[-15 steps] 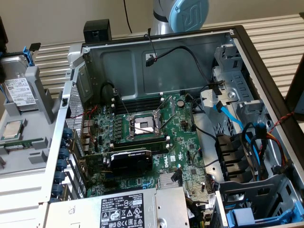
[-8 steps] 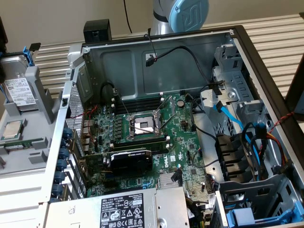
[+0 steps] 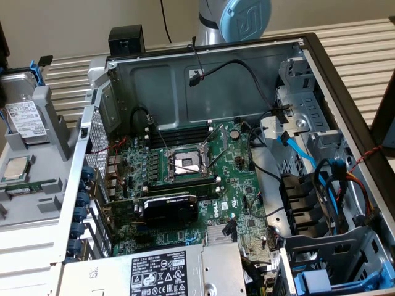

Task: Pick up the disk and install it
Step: 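Pick up the disk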

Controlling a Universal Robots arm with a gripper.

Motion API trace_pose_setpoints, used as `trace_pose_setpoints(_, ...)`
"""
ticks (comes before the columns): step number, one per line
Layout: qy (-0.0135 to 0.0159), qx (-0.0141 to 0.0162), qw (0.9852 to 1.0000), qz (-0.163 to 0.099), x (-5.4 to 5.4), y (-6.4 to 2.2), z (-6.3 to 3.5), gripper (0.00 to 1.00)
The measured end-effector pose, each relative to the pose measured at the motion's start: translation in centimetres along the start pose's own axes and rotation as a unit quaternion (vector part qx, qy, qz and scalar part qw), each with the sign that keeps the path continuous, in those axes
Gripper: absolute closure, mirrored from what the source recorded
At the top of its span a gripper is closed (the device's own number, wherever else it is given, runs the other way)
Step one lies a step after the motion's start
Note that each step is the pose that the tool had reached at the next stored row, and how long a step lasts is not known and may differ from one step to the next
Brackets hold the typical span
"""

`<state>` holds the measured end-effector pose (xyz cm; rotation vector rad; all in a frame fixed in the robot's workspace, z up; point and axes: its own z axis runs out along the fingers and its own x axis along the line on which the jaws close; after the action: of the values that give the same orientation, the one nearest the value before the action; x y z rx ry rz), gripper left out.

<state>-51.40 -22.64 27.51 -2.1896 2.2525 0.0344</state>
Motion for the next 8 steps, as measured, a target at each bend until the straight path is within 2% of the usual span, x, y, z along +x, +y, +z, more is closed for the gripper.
trace_pose_setpoints(5,0.0,-0.0012,1.0,0.0,0.0,0.01,0.02,0.41)
trace_pose_setpoints(6,0.0,-0.0015,1.0,0.0,0.0,0.01,0.02,0.47)
trace_pose_setpoints(7,0.0001,-0.0017,1.0,0.0,0.0,0.01,0.03,0.47)
trace_pose_setpoints(8,0.0,-0.0017,1.0,0.0,0.0,0.01,0.03,0.6)
